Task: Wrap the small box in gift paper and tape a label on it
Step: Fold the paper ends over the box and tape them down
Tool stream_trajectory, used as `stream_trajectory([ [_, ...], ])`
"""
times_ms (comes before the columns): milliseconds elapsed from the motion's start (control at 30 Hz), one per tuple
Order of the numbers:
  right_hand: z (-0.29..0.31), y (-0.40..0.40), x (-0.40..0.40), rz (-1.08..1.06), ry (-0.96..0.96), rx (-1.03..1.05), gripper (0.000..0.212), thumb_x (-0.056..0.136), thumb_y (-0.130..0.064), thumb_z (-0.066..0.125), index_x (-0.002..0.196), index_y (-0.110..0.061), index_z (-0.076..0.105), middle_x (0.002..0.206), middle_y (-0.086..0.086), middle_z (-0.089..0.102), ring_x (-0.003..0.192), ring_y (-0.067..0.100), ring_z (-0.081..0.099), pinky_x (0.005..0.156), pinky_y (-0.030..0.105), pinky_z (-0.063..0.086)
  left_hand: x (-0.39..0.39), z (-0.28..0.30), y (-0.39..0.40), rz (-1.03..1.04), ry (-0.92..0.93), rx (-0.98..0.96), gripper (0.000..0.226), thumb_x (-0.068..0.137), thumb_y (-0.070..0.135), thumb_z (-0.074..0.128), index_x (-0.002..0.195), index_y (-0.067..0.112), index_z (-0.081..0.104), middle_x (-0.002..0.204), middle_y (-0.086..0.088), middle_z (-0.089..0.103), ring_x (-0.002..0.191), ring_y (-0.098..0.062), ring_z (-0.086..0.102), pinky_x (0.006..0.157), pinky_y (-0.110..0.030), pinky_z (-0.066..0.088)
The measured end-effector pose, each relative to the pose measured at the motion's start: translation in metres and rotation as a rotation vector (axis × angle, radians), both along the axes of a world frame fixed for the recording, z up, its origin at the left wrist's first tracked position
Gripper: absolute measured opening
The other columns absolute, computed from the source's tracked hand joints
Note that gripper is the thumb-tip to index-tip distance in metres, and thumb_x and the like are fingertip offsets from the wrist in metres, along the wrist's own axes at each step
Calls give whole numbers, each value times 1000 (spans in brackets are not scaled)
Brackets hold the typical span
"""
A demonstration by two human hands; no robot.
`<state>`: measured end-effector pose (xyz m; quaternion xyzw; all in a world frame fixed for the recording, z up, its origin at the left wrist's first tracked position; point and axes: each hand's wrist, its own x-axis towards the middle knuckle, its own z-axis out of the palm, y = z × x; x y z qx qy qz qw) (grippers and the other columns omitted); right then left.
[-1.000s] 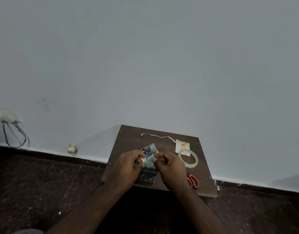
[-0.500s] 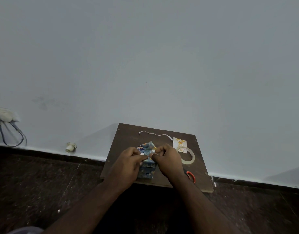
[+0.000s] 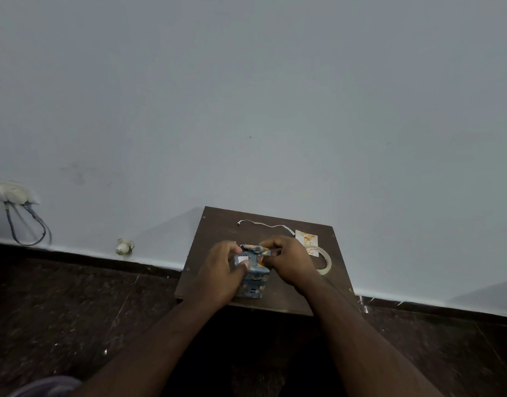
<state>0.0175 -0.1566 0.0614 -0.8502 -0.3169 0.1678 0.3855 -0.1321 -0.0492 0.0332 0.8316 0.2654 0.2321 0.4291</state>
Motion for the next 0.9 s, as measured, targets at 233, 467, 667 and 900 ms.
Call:
stream_trajectory([
  [233, -2, -4, 1, 32, -25, 29, 26, 79, -8, 80, 101, -21, 79, 100, -11, 73, 73, -4, 57, 78, 26, 50, 14, -5, 12, -65, 28, -165, 47, 87, 24, 72, 131, 38, 61, 130, 15, 61, 116, -6, 58, 103, -39, 49],
  [467, -7, -8, -10, 40, -145, 129, 22, 84, -5, 71, 99, -18, 80, 110, -6, 75, 100, 4, 67, 94, 28, 54, 10, -10, 9, -58, -37, -153, 41, 92, 20, 69, 129, 38, 64, 123, 18, 59, 109, 7, 55, 94, -12, 43],
  [667, -1, -14, -13, 199, -454, 117, 19, 85, -1, 70, 97, -11, 80, 101, 1, 77, 97, 13, 65, 84, 14, 42, 10, -12, 9, -58, -59, -136, 43, 92, 18, 69, 130, 37, 64, 120, 21, 58, 110, 8, 54, 89, -2, 37],
  [900, 3, -13, -8, 340, -531, 45, 22, 82, 4, 65, 95, -8, 79, 99, 6, 77, 95, 21, 67, 84, 24, 48, 11, -18, 6, -41, -88, -108, 39, 91, 17, 70, 123, 38, 66, 118, 20, 60, 109, 9, 54, 88, -9, 43],
])
